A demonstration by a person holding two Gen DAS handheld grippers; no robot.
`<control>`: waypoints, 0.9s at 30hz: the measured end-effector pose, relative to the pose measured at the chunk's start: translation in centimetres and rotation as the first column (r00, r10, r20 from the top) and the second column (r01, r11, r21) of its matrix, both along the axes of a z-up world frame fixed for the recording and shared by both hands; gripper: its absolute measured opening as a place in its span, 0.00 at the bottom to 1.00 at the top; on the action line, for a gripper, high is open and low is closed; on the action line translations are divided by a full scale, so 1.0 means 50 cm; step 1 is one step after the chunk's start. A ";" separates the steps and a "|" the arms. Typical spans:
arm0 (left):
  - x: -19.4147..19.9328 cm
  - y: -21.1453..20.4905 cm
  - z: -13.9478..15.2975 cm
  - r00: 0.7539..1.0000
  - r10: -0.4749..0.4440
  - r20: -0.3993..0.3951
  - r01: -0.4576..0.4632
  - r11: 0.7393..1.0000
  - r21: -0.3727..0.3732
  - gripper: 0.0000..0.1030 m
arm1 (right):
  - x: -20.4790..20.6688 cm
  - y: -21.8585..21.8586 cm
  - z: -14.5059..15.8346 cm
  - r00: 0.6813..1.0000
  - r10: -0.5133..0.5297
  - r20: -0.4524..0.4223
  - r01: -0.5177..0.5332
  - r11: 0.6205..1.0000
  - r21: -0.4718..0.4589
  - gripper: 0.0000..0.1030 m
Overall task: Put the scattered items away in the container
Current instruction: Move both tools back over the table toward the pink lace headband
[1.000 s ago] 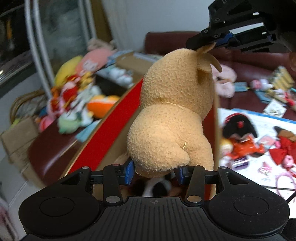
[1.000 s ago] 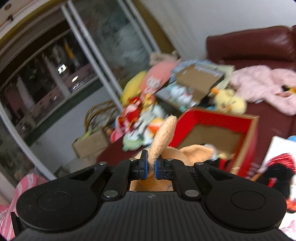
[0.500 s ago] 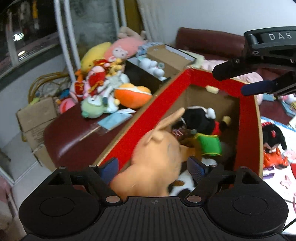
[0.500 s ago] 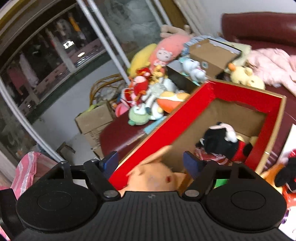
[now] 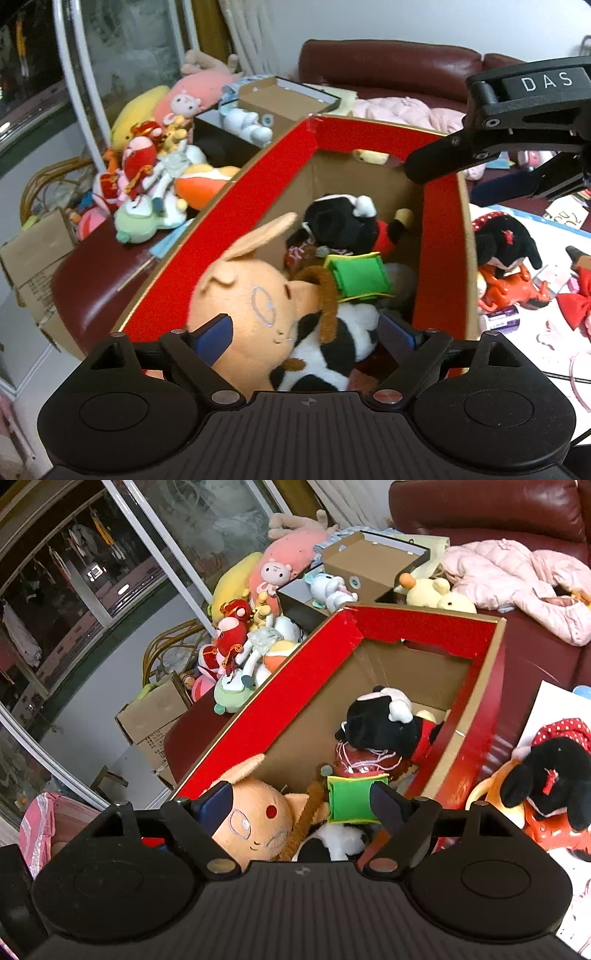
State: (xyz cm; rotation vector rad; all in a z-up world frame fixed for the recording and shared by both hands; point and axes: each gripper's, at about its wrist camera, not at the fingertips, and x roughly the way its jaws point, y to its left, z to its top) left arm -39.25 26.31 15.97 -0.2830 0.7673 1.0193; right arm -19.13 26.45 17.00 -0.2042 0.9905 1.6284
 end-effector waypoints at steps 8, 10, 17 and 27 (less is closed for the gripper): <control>0.041 -0.010 0.012 0.999 -0.036 0.004 0.036 0.999 0.032 0.90 | 0.037 -0.027 -0.003 0.999 -0.031 -0.023 0.031 0.999 -0.018 0.82; 0.048 -0.016 0.016 0.999 -0.042 0.006 0.041 0.998 0.041 0.91 | 0.045 -0.033 -0.003 0.999 -0.040 -0.029 0.039 0.999 -0.012 0.84; 0.076 -0.030 0.027 0.998 -0.061 -0.006 0.061 0.996 0.065 0.91 | 0.072 -0.061 -0.016 0.996 -0.066 -0.064 0.065 0.998 -0.018 0.84; 0.183 -0.083 0.037 0.976 -0.219 0.010 0.217 0.973 0.079 0.91 | 0.206 -0.177 -0.058 0.965 -0.249 -0.085 0.246 0.968 -0.048 0.86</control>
